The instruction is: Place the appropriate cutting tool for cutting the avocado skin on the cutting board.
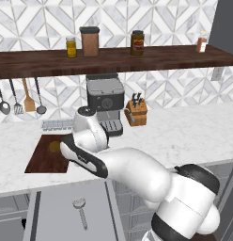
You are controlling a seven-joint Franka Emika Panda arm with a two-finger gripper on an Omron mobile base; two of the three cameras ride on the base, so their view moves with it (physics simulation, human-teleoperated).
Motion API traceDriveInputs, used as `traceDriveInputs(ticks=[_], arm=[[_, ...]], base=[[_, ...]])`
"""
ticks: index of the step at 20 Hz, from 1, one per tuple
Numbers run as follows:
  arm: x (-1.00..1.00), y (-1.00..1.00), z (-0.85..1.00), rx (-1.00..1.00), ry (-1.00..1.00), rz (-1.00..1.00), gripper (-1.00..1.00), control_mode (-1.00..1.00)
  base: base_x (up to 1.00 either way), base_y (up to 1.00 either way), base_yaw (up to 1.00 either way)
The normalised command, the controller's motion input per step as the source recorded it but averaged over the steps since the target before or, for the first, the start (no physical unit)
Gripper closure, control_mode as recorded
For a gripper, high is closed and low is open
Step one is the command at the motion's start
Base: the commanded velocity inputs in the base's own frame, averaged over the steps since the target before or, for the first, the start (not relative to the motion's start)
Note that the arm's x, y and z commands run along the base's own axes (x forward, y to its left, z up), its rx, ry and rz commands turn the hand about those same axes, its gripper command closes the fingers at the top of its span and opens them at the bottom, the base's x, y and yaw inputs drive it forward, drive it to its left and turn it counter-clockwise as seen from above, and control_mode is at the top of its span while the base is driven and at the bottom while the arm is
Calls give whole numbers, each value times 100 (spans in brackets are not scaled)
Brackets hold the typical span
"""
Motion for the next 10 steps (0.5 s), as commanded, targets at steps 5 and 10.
traceDriveInputs(ticks=[5,10], arm=[[46,36,-29,0,17,9,100,-100],[41,38,-34,0,12,11,100,-100]], base=[[0,0,0],[0,0,0]])
